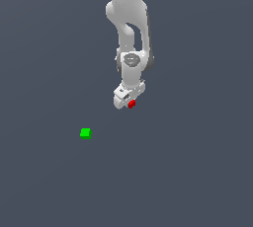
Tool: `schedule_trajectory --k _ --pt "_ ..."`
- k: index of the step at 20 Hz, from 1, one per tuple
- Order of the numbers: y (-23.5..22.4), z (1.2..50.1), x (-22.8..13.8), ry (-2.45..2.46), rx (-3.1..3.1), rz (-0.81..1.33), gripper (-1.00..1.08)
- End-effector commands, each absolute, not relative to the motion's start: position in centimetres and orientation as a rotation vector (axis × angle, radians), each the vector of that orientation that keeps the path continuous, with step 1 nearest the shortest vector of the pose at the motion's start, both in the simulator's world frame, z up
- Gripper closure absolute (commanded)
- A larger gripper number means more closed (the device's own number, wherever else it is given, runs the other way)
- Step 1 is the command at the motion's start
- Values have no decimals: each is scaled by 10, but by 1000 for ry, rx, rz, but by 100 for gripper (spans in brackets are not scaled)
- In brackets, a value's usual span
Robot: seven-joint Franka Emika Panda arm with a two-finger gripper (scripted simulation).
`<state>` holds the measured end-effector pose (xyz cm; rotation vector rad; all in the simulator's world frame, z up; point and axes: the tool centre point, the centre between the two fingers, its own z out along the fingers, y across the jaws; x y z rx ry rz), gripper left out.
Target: Stack the red cube on top of the green cube.
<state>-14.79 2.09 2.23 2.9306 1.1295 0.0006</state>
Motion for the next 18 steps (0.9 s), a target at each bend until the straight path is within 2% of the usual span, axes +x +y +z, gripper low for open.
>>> schedule_trajectory --k 1,10,18 --pt "21 22 -148 1131 2931 0 108" --pt "21 34 -148 1130 2931 0 108" --pt "21 75 -149 1131 2930 -1 108"
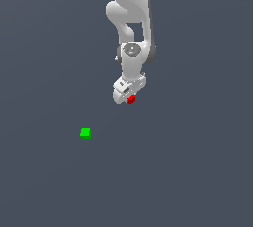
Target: Stack the red cube on top of the green cube.
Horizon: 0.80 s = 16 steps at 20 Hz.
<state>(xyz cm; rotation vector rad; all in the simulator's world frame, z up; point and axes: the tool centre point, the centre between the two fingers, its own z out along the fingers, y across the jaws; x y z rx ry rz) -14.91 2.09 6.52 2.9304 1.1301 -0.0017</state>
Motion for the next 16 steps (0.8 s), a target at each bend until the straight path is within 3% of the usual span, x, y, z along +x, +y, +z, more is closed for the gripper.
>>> schedule_trajectory --k 1,16 --pt "21 81 -149 1131 2930 -1 108" --pt "21 117 -147 1131 2931 1 108"
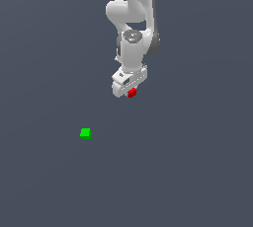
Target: Stack the red cube on top of the green cube.
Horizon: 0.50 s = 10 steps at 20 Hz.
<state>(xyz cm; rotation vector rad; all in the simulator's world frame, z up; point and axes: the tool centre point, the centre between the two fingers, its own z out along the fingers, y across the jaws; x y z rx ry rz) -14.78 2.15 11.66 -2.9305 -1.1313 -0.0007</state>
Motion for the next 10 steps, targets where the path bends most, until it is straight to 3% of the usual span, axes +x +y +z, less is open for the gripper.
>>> schedule_trajectory --k 1,10 --pt "19 116 -146 -1131 -2931 -1 108" --pt "-13 108 -120 -1131 -2932 1 108"
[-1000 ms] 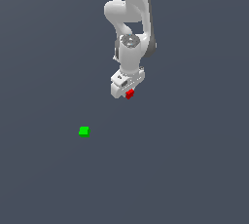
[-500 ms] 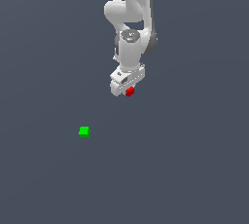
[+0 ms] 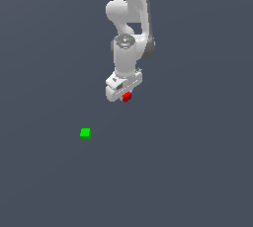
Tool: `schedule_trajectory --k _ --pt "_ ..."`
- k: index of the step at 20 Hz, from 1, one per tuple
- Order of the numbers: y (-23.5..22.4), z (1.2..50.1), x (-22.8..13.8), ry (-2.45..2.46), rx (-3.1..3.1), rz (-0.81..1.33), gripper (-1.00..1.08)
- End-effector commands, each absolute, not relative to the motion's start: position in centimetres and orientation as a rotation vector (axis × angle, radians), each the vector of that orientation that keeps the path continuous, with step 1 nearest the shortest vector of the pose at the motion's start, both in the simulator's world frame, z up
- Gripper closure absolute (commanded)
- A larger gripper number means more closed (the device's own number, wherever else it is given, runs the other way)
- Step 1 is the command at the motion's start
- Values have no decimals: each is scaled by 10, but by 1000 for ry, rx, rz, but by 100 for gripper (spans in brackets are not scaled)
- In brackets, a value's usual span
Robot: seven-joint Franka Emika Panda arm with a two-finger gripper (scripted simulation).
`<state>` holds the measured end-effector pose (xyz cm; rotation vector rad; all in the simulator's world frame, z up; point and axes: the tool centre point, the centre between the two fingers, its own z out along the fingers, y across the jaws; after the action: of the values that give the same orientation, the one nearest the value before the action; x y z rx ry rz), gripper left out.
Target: Stack the red cube on top of the green cube.
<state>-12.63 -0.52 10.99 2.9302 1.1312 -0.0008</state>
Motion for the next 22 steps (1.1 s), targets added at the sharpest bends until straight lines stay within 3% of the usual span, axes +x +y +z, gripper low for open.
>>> schedule_trajectory --k 1,22 --pt "-18 107 -116 1130 2930 -1 108" --pt "-151 76 -2 1130 2929 -2 108"
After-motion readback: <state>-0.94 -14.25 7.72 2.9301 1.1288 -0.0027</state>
